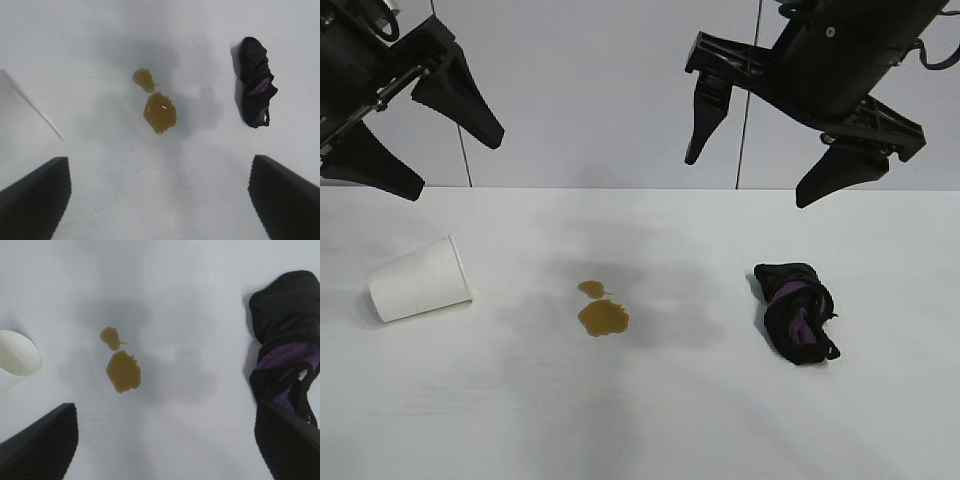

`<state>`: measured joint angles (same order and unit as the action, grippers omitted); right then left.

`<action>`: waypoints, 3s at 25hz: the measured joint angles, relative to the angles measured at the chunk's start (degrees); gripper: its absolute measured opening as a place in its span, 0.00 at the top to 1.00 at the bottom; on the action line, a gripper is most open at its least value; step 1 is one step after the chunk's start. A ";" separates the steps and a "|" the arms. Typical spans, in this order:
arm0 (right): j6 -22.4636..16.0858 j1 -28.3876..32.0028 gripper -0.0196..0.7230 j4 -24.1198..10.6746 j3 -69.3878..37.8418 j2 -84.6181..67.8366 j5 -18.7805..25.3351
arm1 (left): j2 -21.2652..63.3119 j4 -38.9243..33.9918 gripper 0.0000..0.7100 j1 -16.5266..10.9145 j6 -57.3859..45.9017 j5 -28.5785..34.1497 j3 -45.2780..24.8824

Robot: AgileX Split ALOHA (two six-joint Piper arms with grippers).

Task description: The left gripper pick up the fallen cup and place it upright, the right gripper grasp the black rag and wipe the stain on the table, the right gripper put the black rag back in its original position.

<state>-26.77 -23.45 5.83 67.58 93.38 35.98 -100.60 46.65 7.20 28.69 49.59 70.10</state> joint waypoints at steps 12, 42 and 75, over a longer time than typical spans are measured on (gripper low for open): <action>0.00 0.00 0.08 0.00 0.00 0.00 0.00 | 0.00 0.00 0.02 0.00 0.00 0.00 0.00; 1.31 0.00 0.08 0.00 0.00 0.00 -0.01 | -1.47 -21.81 0.02 2.42 45.07 -8.24 -1.41; 1.36 0.00 0.08 0.00 0.00 0.00 0.06 | -17.04 -25.13 0.19 4.59 41.49 -20.96 -1.58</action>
<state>-25.41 -23.45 5.83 67.58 93.38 36.04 -117.64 21.52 11.79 70.18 28.63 68.52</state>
